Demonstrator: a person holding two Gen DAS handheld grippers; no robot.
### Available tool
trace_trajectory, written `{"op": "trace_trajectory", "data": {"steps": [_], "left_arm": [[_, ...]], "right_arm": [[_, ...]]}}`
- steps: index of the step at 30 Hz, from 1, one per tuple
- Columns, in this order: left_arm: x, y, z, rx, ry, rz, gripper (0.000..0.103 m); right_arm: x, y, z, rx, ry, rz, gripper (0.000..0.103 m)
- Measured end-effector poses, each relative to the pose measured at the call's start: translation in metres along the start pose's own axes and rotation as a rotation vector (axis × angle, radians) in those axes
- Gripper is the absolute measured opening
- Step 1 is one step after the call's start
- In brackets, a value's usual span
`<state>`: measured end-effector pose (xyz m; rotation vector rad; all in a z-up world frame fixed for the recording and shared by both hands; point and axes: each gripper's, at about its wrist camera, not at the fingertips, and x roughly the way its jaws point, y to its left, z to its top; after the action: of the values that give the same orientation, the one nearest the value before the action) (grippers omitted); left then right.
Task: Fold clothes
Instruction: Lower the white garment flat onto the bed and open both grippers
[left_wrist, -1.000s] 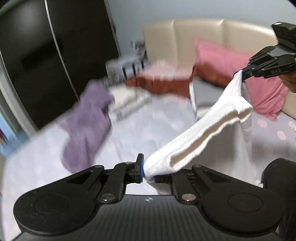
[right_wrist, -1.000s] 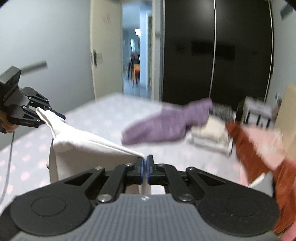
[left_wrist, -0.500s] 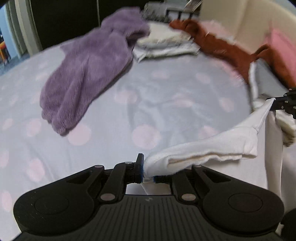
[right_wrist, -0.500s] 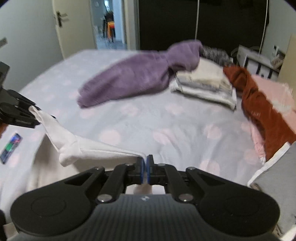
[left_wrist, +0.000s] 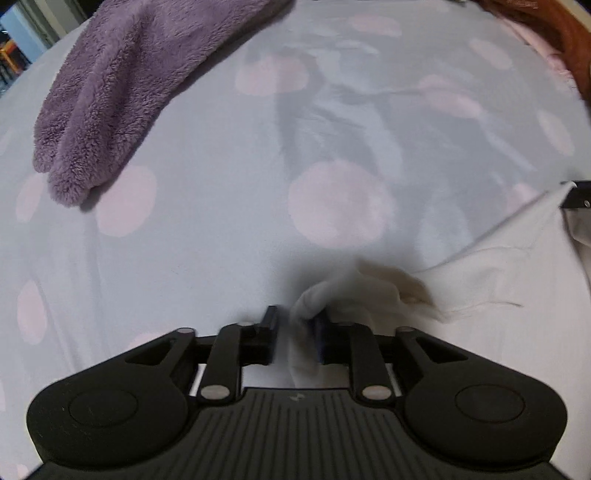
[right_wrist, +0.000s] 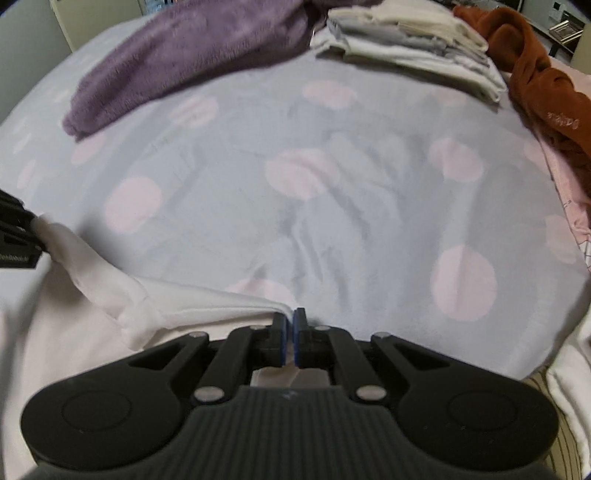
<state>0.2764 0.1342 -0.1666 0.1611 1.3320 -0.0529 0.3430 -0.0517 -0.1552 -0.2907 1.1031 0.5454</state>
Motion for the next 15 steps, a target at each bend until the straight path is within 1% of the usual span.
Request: {"op": "trace_trajectory", "data": {"steps": [2,3,4,5,6,8,9,10,13,15], "left_arm": [[-0.001,0.003,0.002,-0.026,-0.018,0.005,0.027],[-0.003,0.005,0.004,-0.043,-0.034,-0.001,0.028],[-0.006,0.007,0.005,-0.059,-0.050,-0.006,0.030],[-0.009,0.011,0.006,-0.078,-0.068,-0.013,0.034],[-0.010,0.015,0.006,-0.098,-0.077,-0.024,0.039],[-0.014,0.022,0.002,-0.124,-0.091,-0.042,0.043],[-0.016,0.024,-0.002,-0.130,-0.096,-0.050,0.043],[-0.018,0.025,-0.007,-0.129,-0.101,-0.058,0.044],[-0.029,0.025,-0.034,-0.109,-0.111,-0.078,0.044],[-0.038,0.026,-0.053,-0.100,-0.110,-0.096,0.044]], "right_arm": [[0.008,-0.003,-0.001,0.015,-0.003,-0.027,0.006],[0.010,-0.006,-0.001,0.025,-0.008,-0.045,0.013],[0.012,-0.008,-0.002,0.041,-0.015,-0.059,0.024],[0.011,-0.012,-0.004,0.067,-0.027,-0.063,0.028],[0.011,-0.015,-0.006,0.093,-0.039,-0.066,0.029],[0.007,-0.019,-0.010,0.124,-0.063,-0.074,0.029],[0.004,-0.020,-0.013,0.133,-0.076,-0.078,0.030],[0.002,-0.021,-0.015,0.143,-0.089,-0.080,0.033],[-0.011,-0.023,-0.026,0.166,-0.112,-0.038,0.044],[-0.019,-0.024,-0.033,0.173,-0.108,-0.016,0.044]]}}
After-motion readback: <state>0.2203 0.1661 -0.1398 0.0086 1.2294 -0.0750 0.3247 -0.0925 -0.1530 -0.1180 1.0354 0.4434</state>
